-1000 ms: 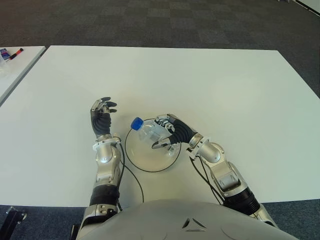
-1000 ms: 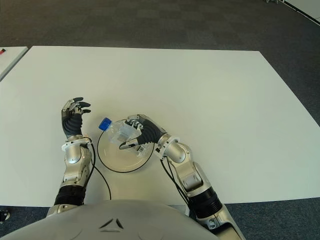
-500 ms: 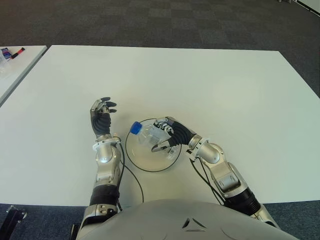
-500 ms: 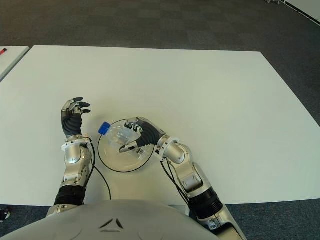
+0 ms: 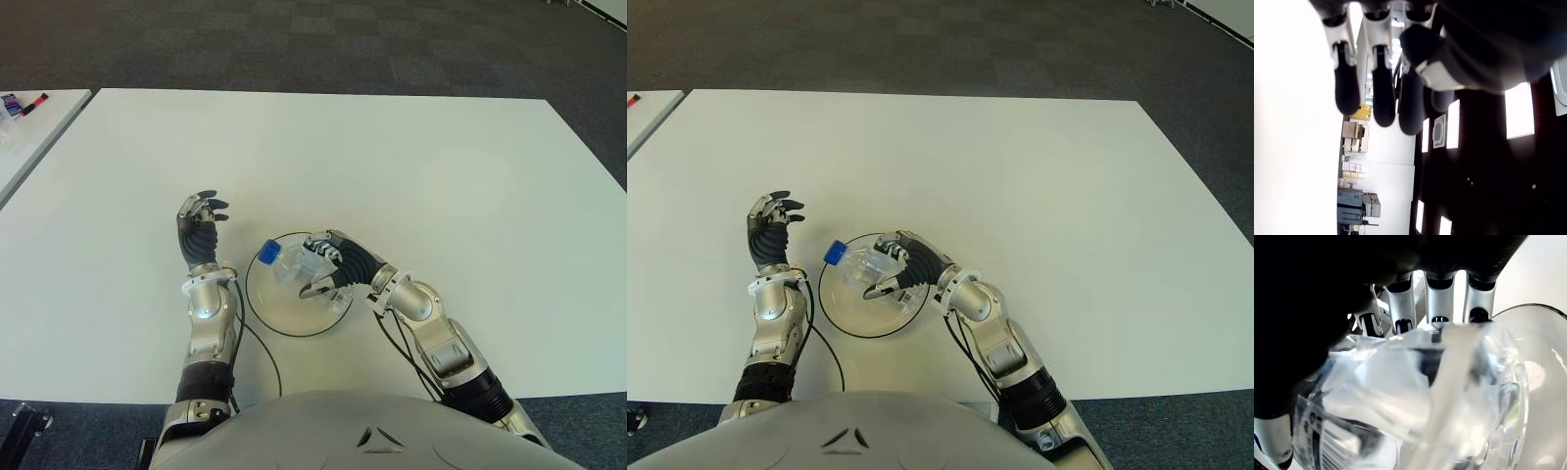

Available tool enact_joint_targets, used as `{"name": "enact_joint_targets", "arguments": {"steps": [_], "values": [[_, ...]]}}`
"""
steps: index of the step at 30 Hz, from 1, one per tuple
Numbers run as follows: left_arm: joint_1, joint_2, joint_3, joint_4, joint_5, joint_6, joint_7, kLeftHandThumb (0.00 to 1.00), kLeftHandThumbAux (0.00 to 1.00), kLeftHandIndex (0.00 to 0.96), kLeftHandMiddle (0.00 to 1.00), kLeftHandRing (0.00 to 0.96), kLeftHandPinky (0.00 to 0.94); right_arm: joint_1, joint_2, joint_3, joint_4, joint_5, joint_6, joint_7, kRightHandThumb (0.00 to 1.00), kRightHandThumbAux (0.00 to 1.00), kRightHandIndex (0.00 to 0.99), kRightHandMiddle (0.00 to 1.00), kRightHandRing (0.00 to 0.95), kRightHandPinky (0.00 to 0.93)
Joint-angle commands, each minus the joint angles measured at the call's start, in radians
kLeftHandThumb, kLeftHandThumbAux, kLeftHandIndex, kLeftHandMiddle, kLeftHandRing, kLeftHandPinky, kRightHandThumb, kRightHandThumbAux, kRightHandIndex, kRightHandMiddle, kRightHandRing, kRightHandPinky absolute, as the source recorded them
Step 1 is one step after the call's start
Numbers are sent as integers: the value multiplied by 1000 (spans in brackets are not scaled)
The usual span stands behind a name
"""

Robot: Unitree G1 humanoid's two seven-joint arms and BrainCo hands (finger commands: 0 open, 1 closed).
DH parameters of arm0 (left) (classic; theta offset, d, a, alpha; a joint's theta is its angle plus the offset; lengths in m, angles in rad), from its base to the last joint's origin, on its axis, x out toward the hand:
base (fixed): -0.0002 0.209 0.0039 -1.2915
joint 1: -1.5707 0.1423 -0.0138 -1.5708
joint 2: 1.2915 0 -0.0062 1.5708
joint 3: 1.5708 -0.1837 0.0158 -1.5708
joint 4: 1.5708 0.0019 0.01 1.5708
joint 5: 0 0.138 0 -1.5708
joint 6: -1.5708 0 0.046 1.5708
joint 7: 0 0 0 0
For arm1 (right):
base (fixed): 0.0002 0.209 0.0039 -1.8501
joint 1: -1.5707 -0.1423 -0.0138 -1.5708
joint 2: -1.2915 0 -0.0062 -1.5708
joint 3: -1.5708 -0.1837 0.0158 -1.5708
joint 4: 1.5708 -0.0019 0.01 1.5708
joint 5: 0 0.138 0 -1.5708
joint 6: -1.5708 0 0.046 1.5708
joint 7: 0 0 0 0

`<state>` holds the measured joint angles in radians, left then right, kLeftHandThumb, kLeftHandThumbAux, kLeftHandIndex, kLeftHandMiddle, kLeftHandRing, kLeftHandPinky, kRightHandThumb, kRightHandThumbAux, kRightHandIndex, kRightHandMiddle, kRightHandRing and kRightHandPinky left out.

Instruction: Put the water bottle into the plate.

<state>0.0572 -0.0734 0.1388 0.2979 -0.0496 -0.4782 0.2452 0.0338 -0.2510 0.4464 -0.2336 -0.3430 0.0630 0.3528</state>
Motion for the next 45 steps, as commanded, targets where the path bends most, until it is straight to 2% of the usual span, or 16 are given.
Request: {"name": "enact_joint_targets", "arguments": {"steps": [1, 11, 17, 19, 21, 25, 36, 45], "values": [[-4, -44, -8, 5, 3, 6, 13, 947, 652, 397, 538, 475, 507, 2, -1, -8, -7, -1, -13, -11, 858, 674, 407, 538, 887, 869], [-4, -46, -13, 4, 2, 5, 10, 947, 653, 392, 535, 480, 517, 1, -13, -7, -9, -22, -24, -19, 859, 674, 407, 540, 886, 872], [-4, -48, -15, 4, -4, 5, 7, 947, 652, 393, 537, 479, 507, -5, -37, 15, 65, -121, -189, -137, 858, 673, 408, 540, 890, 874], [-4, -48, -15, 4, -4, 5, 7, 947, 652, 393, 538, 479, 502, -31, -46, 25, 141, -161, -267, -191, 858, 673, 408, 540, 889, 873], [-4, -48, -15, 3, -2, 5, 8, 947, 653, 393, 538, 478, 501, -52, -51, 29, 198, -184, -318, -221, 858, 673, 408, 540, 888, 872], [0, -48, -17, -2, 0, 9, 10, 947, 652, 393, 538, 479, 510, -71, -65, 26, 234, -215, -382, -247, 857, 675, 403, 540, 879, 875], [1, -47, -18, -5, -1, 8, 10, 947, 653, 388, 539, 486, 522, -85, -67, 11, 278, -223, -438, -270, 856, 678, 398, 540, 874, 871], [3, -50, -17, -9, 2, 17, 15, 947, 651, 393, 544, 481, 512, -96, -60, 10, 304, -243, -429, -280, 856, 677, 400, 544, 876, 873]]}}
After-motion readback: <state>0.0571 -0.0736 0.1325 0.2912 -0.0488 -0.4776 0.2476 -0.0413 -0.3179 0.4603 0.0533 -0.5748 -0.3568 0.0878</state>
